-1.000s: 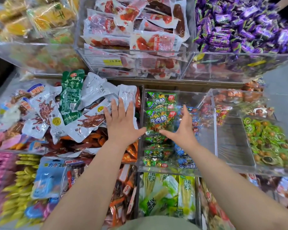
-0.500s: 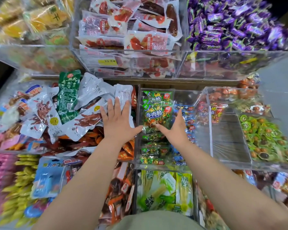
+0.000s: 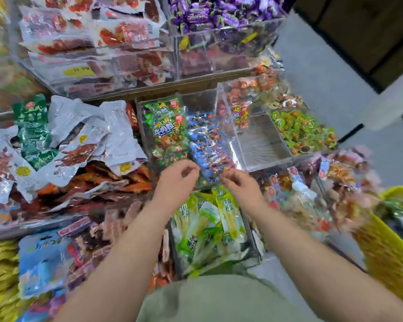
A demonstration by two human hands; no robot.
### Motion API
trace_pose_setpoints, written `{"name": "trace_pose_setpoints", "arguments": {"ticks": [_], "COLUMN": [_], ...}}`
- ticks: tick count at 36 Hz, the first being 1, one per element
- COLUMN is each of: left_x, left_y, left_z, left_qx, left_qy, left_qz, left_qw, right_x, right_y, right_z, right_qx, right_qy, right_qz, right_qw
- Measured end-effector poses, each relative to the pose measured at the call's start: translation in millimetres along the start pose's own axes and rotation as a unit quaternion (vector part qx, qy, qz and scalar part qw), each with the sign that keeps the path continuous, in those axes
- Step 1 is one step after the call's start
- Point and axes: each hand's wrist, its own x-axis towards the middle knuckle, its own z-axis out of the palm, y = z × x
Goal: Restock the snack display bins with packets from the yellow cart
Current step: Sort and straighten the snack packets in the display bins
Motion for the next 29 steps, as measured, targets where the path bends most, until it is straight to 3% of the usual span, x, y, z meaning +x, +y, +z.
{"name": "trace_pose_setpoints", "arguments": {"ticks": [3,8,11,14,17,24,29], "left_x": [-19,-54,-77,-105,-134,-184,-209], "left_y": [-7,-42,-68,-87,-94,-88,-85], "left_z": [27,64,86,108,129,184,227], "left_qx": [-0.031,0.073,0.146,0.142,0.123,0.173,0.222], "left_qy": [-0.115,-0.319,-0.390,-0.422,-0.443,-0.482,-0.494], "left_qz": [-0.042,-0.115,-0.164,-0.257,-0.341,-0.326,-0.292], "left_qw": [0.992,0.938,0.894,0.858,0.820,0.795,0.788], "right_x": [-44,-132,-194,-261,-326,-451,-500], "right_y": [26,84,117,147,172,226,253], "right_z": [-5,-3,-3,0,6,31,21], "right_qx": [0.028,0.053,0.059,0.087,0.169,0.366,0.413], "right_qy": [0.060,0.121,0.094,0.097,0.148,0.289,0.315], "right_qz": [0.063,0.218,0.340,0.422,0.492,0.611,0.621], "right_qw": [0.996,0.967,0.934,0.897,0.841,0.640,0.587]}}
